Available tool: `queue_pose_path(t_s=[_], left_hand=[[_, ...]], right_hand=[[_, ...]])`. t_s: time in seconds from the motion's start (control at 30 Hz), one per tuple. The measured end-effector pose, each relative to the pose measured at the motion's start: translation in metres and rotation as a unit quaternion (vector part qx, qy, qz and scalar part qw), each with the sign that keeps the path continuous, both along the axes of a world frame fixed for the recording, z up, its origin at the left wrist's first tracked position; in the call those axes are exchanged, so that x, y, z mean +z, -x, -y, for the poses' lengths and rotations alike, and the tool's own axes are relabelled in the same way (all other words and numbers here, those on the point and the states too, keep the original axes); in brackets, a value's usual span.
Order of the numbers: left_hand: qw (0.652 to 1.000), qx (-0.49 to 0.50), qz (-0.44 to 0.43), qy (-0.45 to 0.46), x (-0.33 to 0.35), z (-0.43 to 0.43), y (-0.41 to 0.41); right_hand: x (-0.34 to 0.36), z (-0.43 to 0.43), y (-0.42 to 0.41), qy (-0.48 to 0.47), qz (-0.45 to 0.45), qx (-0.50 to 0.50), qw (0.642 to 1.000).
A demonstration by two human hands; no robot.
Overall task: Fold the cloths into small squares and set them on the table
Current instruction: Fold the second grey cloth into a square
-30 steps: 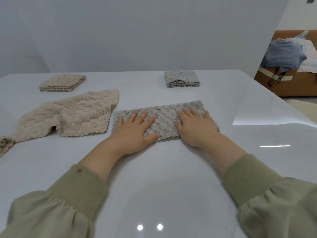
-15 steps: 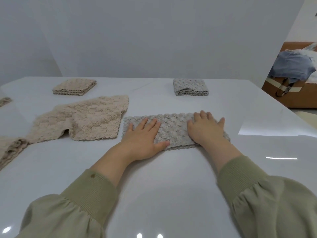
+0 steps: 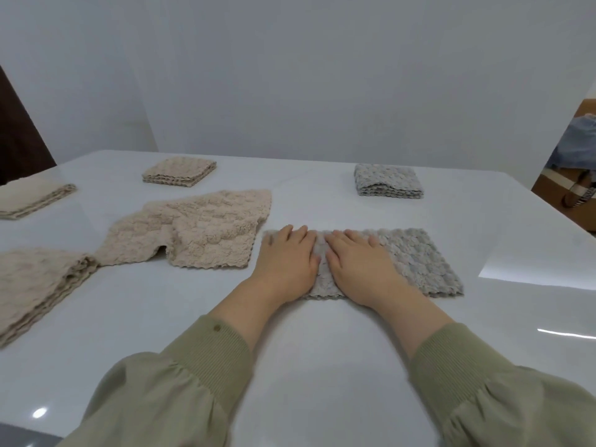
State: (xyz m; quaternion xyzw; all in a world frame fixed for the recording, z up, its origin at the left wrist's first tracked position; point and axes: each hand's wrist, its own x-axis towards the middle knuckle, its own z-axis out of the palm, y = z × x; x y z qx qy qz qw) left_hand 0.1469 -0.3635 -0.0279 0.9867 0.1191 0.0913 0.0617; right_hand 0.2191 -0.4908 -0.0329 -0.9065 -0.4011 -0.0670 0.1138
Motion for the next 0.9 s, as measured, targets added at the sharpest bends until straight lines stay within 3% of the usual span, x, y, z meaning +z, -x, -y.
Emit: queue_pose_path(t_s=[0.1,0.4,0.63,0.8,0.9], left_hand=[[0.994,0.031,-0.101,0.019,-0.003,-0.004,0.000],[0.989,0.059,-0.129,0.037,0.000,-0.004,0.000],[0.993,0.069,-0.096,0.018,0.003,0.000,0.002],[0.999,0.049,0.016,-0.004,0.009,0.012,0.002],[0.999,-0.012,0.030,0.038,0.011,0.032,-0.001]], right_hand=[[-0.004,0.002,-0.003,0.036,-0.026,-0.025,0.999],[-0.001,0.004,-0.007,0.048,-0.074,-0.083,0.993],[0.002,0.020,-0.023,0.044,-0.081,-0.139,0.986],[0.009,0.029,-0.030,-0.143,-0.019,-0.168,0.975],[0.012,0.042,-0.042,-0.123,0.014,-0.214,0.969]])
